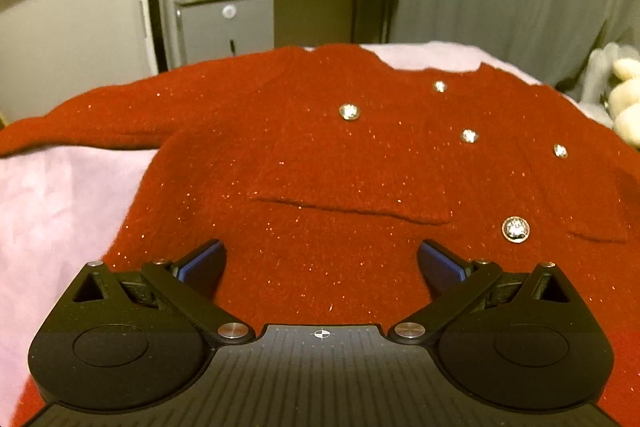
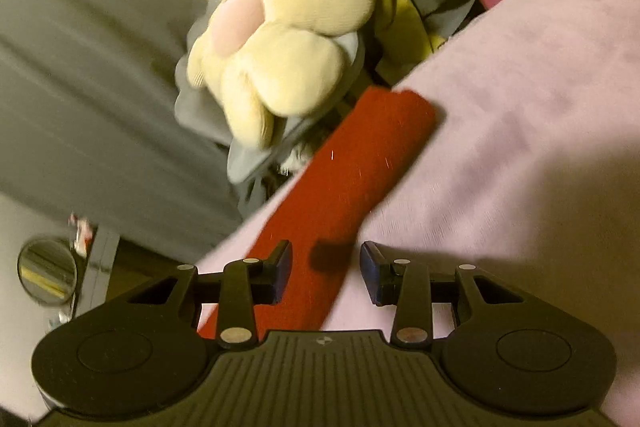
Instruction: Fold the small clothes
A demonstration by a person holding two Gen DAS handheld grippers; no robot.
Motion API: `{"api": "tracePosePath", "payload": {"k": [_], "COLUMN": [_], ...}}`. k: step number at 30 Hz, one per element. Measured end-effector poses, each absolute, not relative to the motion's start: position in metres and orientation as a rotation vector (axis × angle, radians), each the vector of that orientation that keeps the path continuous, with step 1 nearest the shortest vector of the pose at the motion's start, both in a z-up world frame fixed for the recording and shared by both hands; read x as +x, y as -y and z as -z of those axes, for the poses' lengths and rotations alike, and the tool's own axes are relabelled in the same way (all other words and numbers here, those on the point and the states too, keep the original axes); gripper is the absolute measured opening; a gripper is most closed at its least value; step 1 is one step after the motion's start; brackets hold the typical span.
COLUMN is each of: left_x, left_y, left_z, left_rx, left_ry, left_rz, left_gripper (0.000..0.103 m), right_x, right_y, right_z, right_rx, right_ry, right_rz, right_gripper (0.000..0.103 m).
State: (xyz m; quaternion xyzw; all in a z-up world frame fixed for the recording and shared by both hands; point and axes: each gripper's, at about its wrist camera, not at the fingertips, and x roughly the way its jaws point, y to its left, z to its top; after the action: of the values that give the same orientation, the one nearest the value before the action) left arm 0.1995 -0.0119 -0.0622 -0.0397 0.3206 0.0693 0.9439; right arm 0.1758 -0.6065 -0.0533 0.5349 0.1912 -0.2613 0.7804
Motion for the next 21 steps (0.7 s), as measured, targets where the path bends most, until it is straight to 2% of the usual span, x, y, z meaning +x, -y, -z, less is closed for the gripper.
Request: {"api": "tracePosePath", "payload": {"k": [3,6,11,15,17,18,20,21], "left_x": [0.200,0.200,0.204,0.205,0.205,0.205,0.204,0.202], "left_y": [0.013,0.013,0.012,0.007,0.005,0.004,0.000,-0.002], "left_z": [0.065,0.064,0.063,0.059,0.054,0.050,0.040,0.034], "left_rx": [-0.078,-0.079,-0.087,-0.104,-0.112,-0.120,-0.161,-0.189], "left_ry": [-0.620,-0.605,-0.598,-0.611,-0.613,-0.611,-0.604,-0.599], "left_rz": [-0.143,-0.138,-0.128,-0.102,-0.072,-0.048,0.015,0.059], "left_gripper": [0.103,0.103,0.103,0.103,0.103,0.103,0.103,0.103], "right_x": [0.187,0.203,0.229,0.237,0.237,0.238,0.240,0.236], "right_y": [0.611,0.602,0.531,0.402,0.338,0.314,0.271,0.259], "right_z": [0.054,0.052,-0.006,-0.065,-0.076,-0.075,-0.065,-0.058], "right_rx": [1.100,0.960,0.543,0.245,0.168,0.156,0.180,0.213], "right_ry": [-0.431,-0.478,-0.498,-0.414,-0.422,-0.457,-0.568,-0.595], "right_rz": [0.607,0.659,0.599,0.216,0.028,-0.050,-0.162,-0.181], "right_gripper": [0.026,0.011,0.009,0.009,0.010,0.014,0.056,0.059]}}
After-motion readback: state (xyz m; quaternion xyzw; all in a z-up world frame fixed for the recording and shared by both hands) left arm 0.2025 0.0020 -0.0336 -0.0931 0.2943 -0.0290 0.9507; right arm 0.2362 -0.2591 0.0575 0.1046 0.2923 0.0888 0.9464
